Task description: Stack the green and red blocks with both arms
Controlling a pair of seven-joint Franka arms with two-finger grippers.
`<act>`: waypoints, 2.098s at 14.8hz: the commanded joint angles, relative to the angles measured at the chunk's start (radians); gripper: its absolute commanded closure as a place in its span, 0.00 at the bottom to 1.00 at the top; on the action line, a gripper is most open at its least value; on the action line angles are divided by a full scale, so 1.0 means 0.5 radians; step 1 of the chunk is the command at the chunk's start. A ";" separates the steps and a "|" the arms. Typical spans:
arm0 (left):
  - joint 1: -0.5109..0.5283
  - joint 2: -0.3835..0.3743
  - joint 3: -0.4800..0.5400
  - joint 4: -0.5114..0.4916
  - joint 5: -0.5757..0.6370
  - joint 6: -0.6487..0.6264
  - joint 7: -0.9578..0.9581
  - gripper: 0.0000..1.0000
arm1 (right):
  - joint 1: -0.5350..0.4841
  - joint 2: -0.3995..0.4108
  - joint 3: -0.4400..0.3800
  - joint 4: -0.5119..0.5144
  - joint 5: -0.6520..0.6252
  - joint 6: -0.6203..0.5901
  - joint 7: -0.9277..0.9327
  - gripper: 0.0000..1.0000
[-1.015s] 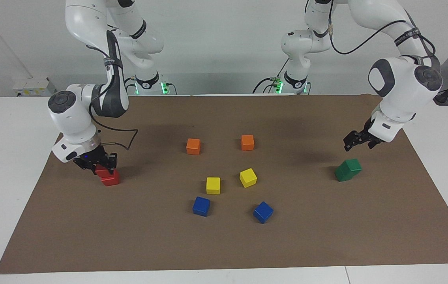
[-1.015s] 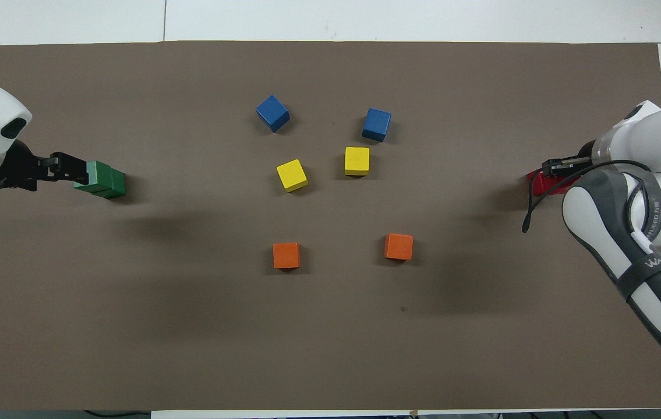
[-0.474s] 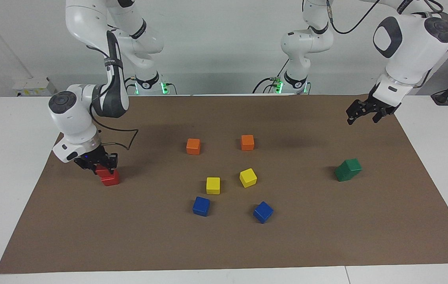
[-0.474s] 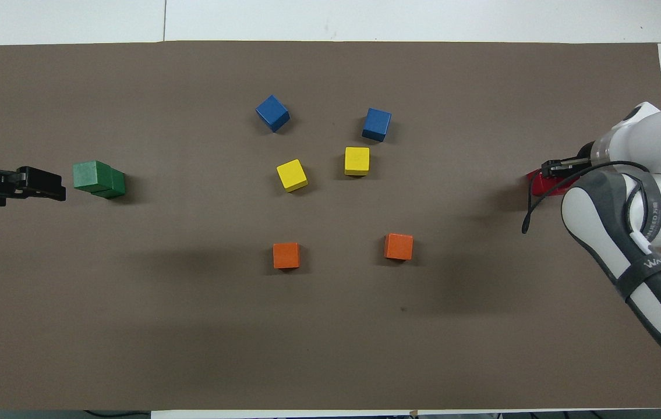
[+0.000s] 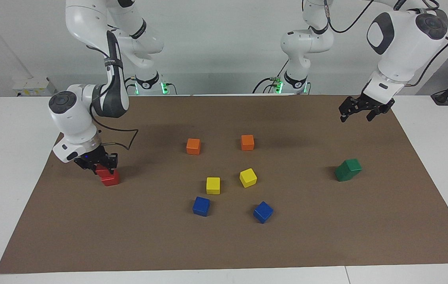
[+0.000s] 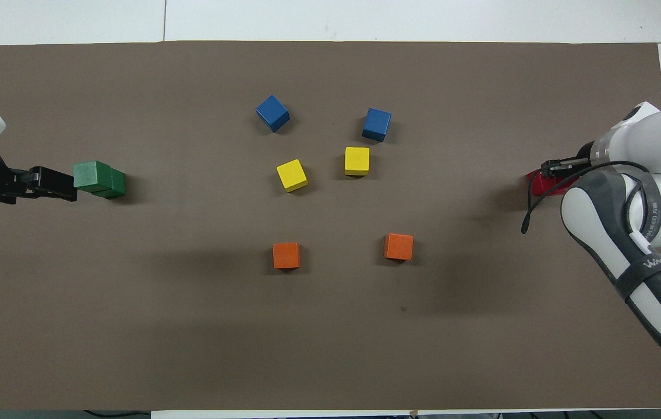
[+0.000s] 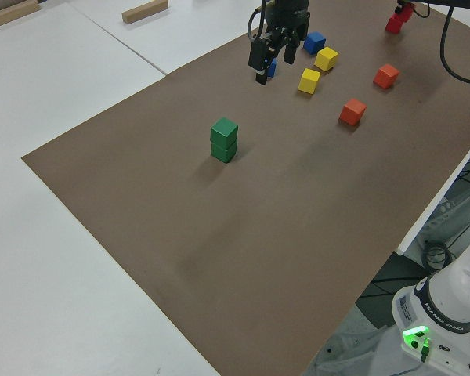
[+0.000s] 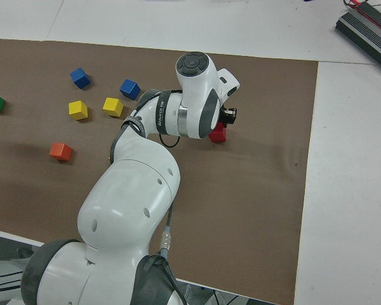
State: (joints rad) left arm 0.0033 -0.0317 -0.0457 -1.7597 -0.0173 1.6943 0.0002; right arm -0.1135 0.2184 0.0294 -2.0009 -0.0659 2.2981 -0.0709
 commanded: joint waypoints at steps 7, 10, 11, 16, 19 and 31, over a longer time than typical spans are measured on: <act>-0.056 0.018 0.015 0.011 -0.014 -0.036 0.006 0.00 | -0.037 -0.029 0.024 -0.039 0.009 0.082 -0.067 0.58; -0.065 -0.004 0.018 -0.030 -0.014 0.026 -0.010 0.00 | -0.034 -0.026 0.024 -0.039 0.009 0.085 -0.061 0.48; -0.065 -0.004 0.027 -0.021 -0.014 0.035 -0.019 0.00 | -0.034 -0.026 0.021 -0.039 0.009 0.095 -0.061 0.46; -0.065 0.024 0.027 0.151 0.001 -0.118 -0.004 0.00 | -0.031 -0.026 0.024 -0.039 0.009 0.098 -0.058 0.23; -0.049 0.020 0.024 0.188 -0.005 -0.164 -0.004 0.00 | -0.034 -0.023 0.024 -0.033 0.009 0.098 -0.055 0.23; -0.040 -0.001 0.015 0.203 -0.002 -0.173 0.003 0.00 | 0.055 -0.323 0.055 0.427 0.015 -0.689 0.068 0.00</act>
State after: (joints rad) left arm -0.0181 -0.0187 -0.0396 -1.6625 -0.0173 1.6273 0.0000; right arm -0.0761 0.1165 0.0416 -1.8187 -0.0655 2.0533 -0.0452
